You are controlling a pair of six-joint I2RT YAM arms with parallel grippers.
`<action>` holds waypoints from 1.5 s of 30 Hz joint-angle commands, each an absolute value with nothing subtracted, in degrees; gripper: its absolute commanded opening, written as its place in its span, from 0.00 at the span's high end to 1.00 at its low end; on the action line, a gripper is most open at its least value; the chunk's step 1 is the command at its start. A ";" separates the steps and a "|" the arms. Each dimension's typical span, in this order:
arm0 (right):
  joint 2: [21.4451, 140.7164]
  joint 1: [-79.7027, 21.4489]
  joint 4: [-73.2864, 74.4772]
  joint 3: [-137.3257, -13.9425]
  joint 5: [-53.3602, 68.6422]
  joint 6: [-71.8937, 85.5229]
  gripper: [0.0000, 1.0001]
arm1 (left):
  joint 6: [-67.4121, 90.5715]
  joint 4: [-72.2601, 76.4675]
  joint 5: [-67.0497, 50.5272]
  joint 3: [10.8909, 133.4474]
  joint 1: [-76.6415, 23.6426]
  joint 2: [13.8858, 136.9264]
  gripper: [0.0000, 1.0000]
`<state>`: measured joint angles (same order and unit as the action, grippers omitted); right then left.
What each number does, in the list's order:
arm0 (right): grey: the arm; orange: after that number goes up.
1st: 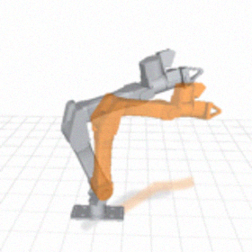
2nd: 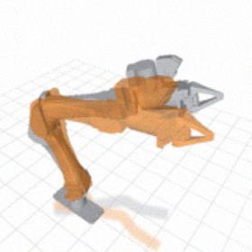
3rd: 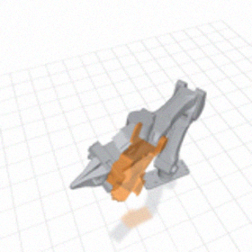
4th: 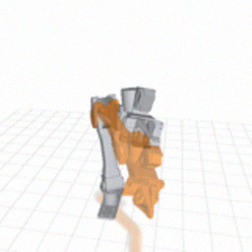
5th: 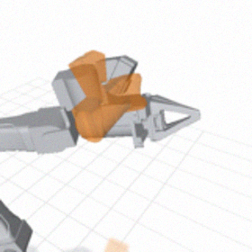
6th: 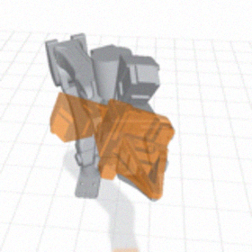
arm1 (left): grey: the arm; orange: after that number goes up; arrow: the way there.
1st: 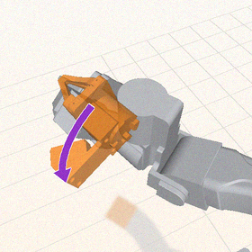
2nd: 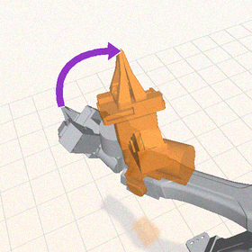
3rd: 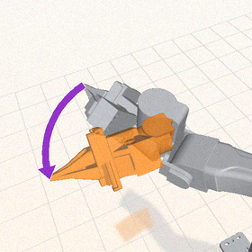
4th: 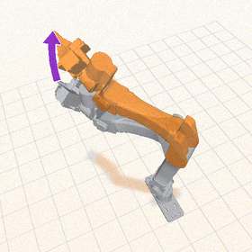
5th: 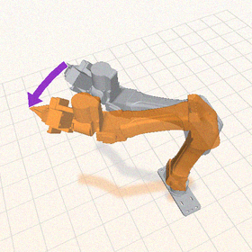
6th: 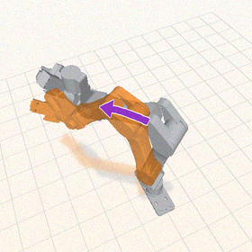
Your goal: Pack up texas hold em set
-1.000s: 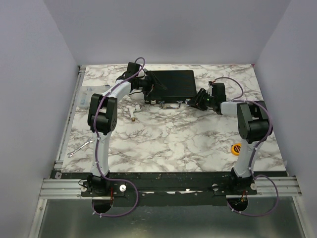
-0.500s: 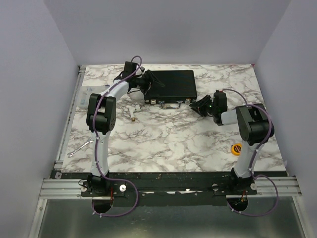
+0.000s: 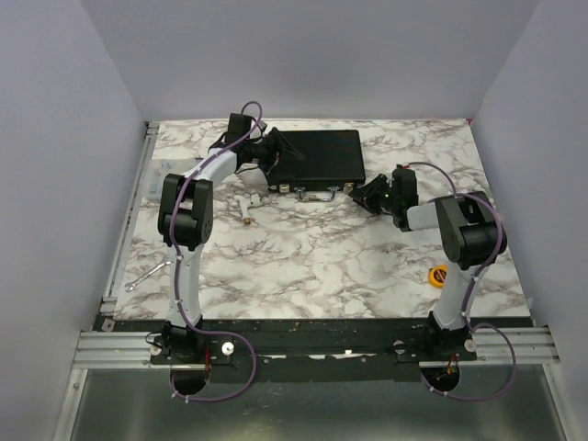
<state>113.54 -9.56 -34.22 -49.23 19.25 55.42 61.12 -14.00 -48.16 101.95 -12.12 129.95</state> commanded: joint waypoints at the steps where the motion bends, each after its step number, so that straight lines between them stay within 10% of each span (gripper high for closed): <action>1: 108.33 -13.40 -19.25 -48.74 14.99 46.65 0.61 | 52.71 -15.53 -43.89 99.19 -11.39 123.61 0.17; 8: 108.20 -22.49 -24.34 -54.22 20.08 55.24 0.37 | 48.26 -18.08 -45.17 104.10 -9.58 125.67 0.16; 45: 127.85 -30.32 -35.25 -70.25 16.45 77.07 0.36 | 46.41 -28.58 -41.97 111.35 -9.23 134.30 0.17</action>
